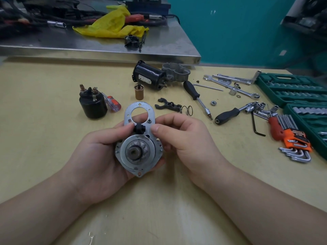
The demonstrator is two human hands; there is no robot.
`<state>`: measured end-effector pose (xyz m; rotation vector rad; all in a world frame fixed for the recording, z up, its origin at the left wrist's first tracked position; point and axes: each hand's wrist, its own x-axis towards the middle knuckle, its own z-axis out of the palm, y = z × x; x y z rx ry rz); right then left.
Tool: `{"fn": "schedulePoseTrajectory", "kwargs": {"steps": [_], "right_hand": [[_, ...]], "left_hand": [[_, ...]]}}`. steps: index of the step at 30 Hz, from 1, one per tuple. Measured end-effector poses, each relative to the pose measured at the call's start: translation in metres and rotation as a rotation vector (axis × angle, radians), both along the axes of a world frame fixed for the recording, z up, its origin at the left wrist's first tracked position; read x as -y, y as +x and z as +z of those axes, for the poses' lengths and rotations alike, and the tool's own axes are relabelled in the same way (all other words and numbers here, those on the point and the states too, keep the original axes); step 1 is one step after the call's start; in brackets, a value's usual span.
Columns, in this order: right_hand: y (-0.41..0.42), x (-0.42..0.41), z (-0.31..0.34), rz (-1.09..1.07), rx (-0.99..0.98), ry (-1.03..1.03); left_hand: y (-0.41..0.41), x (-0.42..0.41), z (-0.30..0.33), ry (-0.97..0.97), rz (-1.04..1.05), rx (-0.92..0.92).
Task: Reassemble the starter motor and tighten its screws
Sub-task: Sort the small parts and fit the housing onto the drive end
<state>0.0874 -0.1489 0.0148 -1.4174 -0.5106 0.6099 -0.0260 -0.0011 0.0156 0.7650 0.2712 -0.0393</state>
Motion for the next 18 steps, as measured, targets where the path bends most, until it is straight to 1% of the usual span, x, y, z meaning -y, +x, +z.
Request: {"fn": "schedulePoseTrajectory", "kwargs": {"steps": [3, 5, 8, 11, 15, 18], "right_hand": [[-0.003, -0.001, 0.002, 0.010, 0.030, -0.010], [-0.004, -0.001, 0.004, 0.013, 0.031, -0.014], [-0.005, -0.001, 0.003, 0.002, 0.042, -0.032], [-0.006, -0.001, 0.001, -0.025, 0.050, -0.035], [-0.011, -0.002, -0.002, -0.045, 0.018, -0.062], [-0.016, -0.002, -0.004, -0.008, -0.060, -0.085]], "left_hand": [[-0.001, -0.001, -0.001, 0.043, 0.056, -0.010], [-0.001, -0.001, -0.004, 0.066, 0.047, 0.001], [-0.001, 0.000, -0.008, 0.142, 0.103, 0.007], [-0.001, 0.004, -0.009, 0.210, 0.176, 0.058], [-0.002, 0.008, -0.011, 0.279, 0.215, 0.151], [-0.004, 0.009, -0.011, 0.312, 0.260, 0.198]]}}
